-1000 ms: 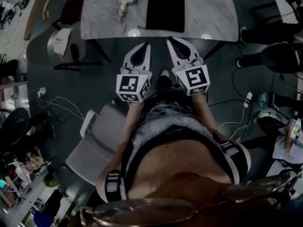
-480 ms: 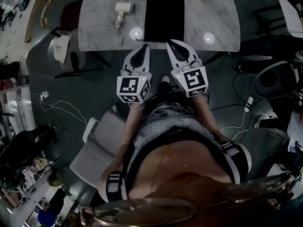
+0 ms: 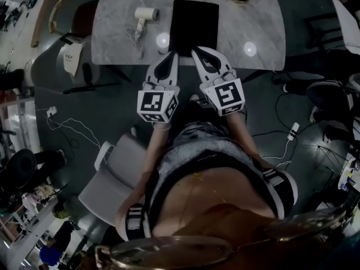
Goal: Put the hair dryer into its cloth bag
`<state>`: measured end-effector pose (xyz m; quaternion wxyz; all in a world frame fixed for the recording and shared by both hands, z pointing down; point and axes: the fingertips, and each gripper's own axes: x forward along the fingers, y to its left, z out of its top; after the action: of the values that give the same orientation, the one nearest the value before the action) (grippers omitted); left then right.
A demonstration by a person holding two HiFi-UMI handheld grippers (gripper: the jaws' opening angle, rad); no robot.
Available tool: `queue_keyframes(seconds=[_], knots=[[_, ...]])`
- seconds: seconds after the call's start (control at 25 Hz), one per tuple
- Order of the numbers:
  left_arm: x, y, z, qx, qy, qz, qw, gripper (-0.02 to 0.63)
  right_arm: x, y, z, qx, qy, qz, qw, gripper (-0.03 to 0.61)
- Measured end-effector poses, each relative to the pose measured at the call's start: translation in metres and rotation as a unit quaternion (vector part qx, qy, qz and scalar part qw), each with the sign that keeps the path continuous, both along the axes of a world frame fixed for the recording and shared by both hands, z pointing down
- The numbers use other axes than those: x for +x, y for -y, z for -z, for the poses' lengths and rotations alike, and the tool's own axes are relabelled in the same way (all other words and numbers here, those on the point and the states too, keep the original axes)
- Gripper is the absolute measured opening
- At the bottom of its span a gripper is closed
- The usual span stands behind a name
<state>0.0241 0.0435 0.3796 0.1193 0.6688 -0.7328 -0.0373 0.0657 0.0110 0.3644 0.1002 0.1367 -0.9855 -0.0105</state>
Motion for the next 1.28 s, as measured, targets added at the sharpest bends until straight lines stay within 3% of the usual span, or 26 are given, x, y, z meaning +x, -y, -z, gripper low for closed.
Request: queue_keyframes(seconds=[0.32,0.68,0.84,1.28], knots=[[-0.012,0.017,-0.002,-0.008,-0.001,-0.02,0.9998,0.006,0.006,0.026,0.0,0.009,-0.004,-0.025,1.0,0.063],[-0.028,0.061,0.002,0.0,0.006,-0.091,0.9958,0.006,0.014,0.073,-0.005,0.037,-0.03,-0.084,0.995,0.063],[-0.04,0.08,0.001,-0.004,-0.012,-0.115,0.9933,0.006,0.003,0.088,-0.006,0.035,-0.03,-0.1,0.994,0.063],[-0.087,0.114,-0.027,-0.039,-0.011,-0.153,0.9874,0.006,-0.033,0.122,-0.037,0.013,-0.063,-0.14,0.988,0.063]])
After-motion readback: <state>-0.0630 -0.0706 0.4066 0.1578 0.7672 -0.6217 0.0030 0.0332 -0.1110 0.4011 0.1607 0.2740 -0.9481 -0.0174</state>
